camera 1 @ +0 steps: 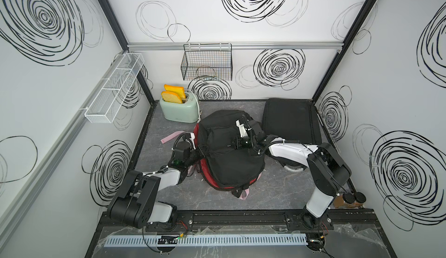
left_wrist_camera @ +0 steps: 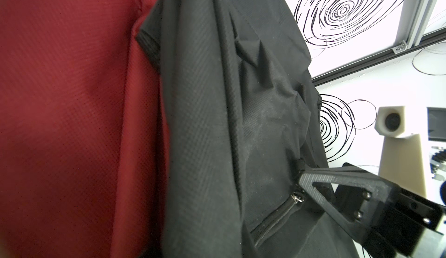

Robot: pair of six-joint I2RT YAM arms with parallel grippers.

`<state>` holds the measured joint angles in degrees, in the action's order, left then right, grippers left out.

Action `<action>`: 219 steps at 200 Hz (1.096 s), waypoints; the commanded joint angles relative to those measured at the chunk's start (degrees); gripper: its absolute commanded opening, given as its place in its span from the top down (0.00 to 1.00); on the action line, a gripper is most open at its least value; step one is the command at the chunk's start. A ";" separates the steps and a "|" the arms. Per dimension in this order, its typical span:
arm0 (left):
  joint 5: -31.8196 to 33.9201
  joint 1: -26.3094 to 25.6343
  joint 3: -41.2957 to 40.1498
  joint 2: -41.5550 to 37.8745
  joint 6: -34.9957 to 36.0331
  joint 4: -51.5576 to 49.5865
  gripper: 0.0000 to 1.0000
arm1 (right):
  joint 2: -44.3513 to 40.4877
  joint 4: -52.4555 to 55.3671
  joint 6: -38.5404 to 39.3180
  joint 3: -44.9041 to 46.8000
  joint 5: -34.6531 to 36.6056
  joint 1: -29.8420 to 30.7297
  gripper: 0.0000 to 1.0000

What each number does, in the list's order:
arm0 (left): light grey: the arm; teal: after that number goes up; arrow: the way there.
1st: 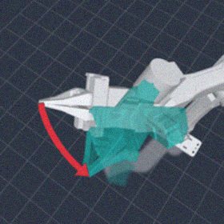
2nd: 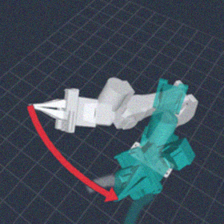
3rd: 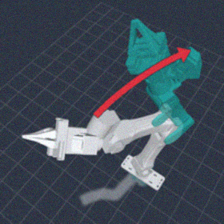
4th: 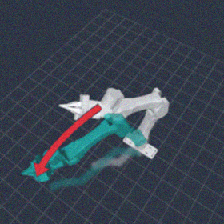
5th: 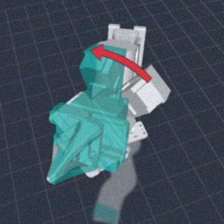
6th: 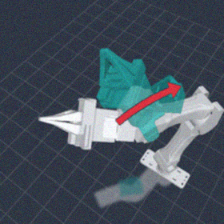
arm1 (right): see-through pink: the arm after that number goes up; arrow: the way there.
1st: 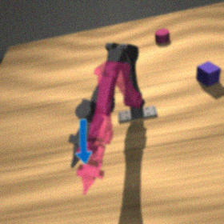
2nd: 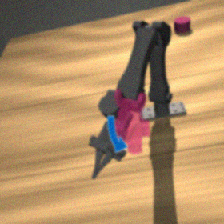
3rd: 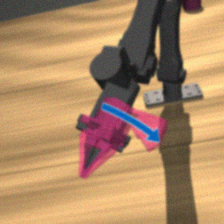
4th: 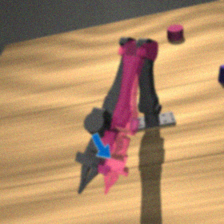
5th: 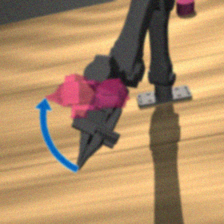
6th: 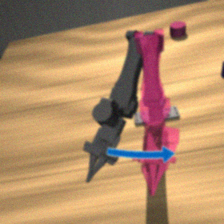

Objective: Zip up the backpack
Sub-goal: Zip the zipper on the backpack.

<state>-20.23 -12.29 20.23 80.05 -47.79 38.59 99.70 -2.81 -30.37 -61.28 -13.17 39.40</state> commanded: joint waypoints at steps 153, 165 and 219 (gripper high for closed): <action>3.53 1.75 -1.59 -0.18 0.94 -1.46 1.00 | -4.91 1.23 1.01 4.46 2.28 -2.33 1.00; 3.53 1.77 -1.66 -0.16 0.94 -1.44 1.00 | -4.98 1.31 1.02 4.49 2.27 -2.48 1.00; 3.44 1.84 -1.59 -0.16 0.94 -1.36 1.00 | -5.33 1.14 1.10 4.90 2.18 -2.82 1.00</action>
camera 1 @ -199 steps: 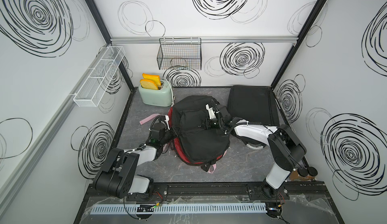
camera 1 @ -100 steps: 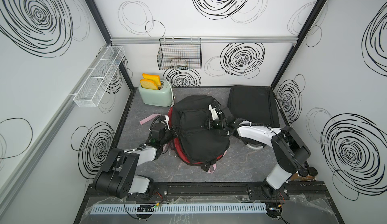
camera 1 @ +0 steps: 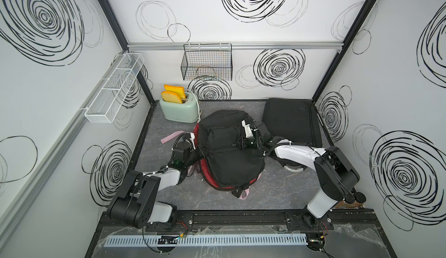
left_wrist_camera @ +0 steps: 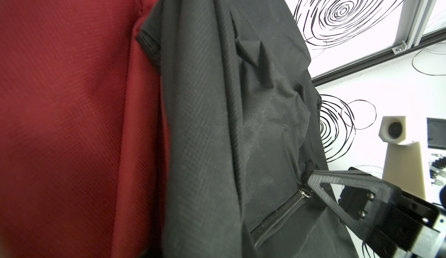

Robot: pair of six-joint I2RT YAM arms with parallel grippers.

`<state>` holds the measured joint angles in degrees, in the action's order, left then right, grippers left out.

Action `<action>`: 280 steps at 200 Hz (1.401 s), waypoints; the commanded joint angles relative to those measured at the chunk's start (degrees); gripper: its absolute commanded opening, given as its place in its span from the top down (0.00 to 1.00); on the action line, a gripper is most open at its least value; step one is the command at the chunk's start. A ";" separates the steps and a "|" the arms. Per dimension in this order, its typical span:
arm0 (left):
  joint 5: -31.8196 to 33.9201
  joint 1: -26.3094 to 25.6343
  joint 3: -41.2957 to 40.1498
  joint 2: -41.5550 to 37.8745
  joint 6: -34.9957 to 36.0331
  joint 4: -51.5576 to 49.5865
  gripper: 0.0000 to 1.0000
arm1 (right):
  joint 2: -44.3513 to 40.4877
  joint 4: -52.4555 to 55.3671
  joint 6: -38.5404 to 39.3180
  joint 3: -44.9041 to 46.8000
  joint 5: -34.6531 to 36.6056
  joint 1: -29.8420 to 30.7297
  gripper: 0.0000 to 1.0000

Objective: Zip up the backpack
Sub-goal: Zip the zipper on the backpack.

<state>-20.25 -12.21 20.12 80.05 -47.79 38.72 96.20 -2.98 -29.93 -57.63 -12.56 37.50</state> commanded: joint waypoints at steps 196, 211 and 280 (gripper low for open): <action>3.11 2.06 -1.75 0.06 0.67 -0.84 1.00 | -4.09 1.49 1.52 3.09 1.22 -3.74 1.00; 3.05 2.01 -1.75 0.10 0.65 -0.68 1.00 | -4.25 1.58 1.59 3.14 1.22 -3.93 1.00; 3.02 2.08 -1.79 0.07 0.59 -0.65 1.00 | -4.36 2.00 1.90 3.09 1.05 -4.86 1.00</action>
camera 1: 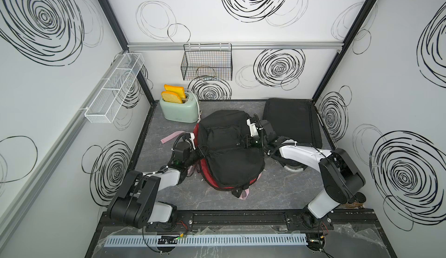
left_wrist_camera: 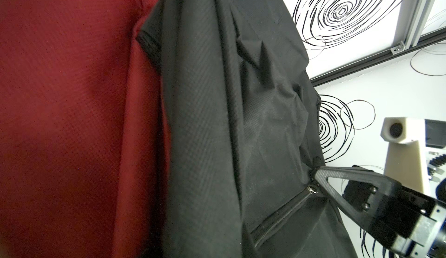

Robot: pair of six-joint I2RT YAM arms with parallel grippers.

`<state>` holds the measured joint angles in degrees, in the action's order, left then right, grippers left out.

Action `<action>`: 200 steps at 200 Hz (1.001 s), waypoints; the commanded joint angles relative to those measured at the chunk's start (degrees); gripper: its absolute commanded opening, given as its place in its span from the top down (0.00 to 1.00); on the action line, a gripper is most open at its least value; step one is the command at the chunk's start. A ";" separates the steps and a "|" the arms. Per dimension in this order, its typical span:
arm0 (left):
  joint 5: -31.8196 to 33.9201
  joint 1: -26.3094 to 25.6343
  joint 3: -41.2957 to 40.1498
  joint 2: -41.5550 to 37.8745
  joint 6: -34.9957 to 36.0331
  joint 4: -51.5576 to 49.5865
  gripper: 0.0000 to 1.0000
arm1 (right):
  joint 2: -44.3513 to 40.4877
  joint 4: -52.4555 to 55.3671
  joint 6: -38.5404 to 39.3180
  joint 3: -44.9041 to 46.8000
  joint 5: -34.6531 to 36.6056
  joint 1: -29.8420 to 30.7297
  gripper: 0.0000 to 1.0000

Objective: Zip up the backpack
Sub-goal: Zip the zipper on the backpack.

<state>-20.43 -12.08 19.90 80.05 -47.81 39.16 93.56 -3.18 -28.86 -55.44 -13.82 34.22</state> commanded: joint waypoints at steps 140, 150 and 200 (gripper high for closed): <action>3.26 1.97 -1.52 0.19 0.61 -1.06 1.00 | -2.74 2.52 1.61 1.52 2.31 -3.20 1.00; 3.21 1.97 -1.48 0.27 0.61 -1.02 1.00 | -2.94 2.48 1.68 1.72 2.31 -3.43 1.00; 3.22 2.04 -1.62 0.26 0.53 -1.01 1.00 | -3.98 2.55 1.84 2.24 2.48 -4.22 1.00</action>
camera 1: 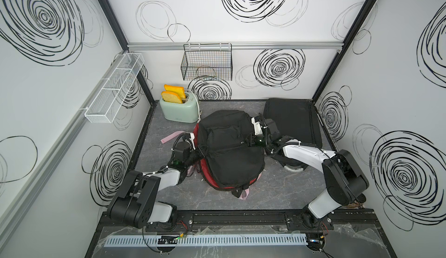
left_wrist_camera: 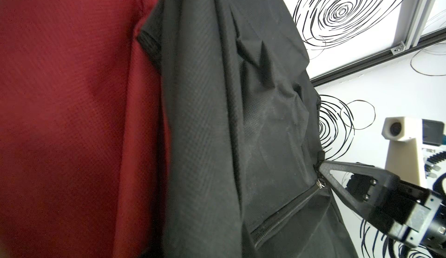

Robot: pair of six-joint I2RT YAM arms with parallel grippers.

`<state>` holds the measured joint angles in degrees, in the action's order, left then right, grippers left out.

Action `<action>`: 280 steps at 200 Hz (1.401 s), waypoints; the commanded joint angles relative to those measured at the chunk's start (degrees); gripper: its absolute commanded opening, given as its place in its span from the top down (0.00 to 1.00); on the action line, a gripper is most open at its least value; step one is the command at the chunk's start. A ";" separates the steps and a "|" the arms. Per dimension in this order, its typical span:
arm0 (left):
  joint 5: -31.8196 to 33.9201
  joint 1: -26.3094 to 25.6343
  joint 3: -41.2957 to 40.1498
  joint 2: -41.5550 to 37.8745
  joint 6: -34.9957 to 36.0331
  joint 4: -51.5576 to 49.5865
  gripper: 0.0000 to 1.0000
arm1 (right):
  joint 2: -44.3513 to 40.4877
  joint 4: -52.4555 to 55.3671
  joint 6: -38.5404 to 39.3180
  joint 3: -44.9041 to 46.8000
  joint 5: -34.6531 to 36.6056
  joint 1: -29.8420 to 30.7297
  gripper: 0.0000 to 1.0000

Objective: Zip up the backpack
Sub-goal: Zip the zipper on the backpack.

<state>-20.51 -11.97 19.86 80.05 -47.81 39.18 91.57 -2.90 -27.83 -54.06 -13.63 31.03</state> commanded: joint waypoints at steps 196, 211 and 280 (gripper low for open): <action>3.22 1.95 -1.57 0.84 0.44 -0.60 1.00 | -5.63 4.01 -0.95 -1.32 -0.12 -2.59 0.98; 3.12 1.95 -1.57 1.06 0.35 -0.38 1.00 | -6.65 4.50 -0.58 -1.94 0.92 -2.68 0.98; 3.02 1.95 -1.47 1.62 0.35 -0.24 1.00 | -6.46 6.77 0.76 -3.90 3.20 -2.86 1.00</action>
<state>-20.78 -11.92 19.62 80.68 -47.83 40.58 86.06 2.39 -27.73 -56.16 -14.15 29.26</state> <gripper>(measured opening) 0.122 0.047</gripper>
